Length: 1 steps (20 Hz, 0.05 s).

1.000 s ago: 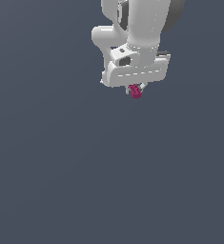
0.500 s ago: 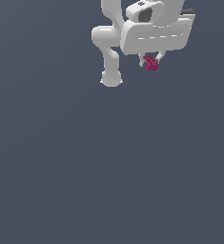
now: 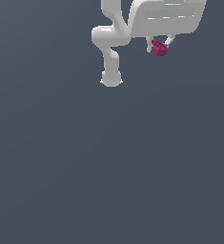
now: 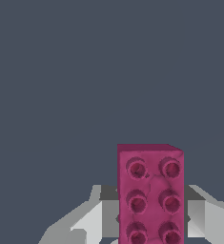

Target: Pick up the object and move it to a goal position.

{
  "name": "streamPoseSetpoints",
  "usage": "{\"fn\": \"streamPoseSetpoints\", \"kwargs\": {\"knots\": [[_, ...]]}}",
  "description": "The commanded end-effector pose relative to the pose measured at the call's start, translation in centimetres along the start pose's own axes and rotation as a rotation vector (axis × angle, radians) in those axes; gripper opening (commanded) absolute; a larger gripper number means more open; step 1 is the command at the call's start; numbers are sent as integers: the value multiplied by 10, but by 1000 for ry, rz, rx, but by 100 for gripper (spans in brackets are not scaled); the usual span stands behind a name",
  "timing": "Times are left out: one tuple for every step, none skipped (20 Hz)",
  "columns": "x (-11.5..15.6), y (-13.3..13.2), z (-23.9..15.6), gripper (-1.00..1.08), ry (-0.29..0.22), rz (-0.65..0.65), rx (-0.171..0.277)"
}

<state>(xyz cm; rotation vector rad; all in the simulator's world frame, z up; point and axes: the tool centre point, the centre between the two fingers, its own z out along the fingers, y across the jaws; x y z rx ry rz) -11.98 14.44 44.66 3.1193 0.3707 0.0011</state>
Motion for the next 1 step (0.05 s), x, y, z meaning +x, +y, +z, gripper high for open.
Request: {"fn": "streamPoseSetpoints", "kwargs": {"knots": [[0, -1, -2, -100, -1, 1, 0]]}}
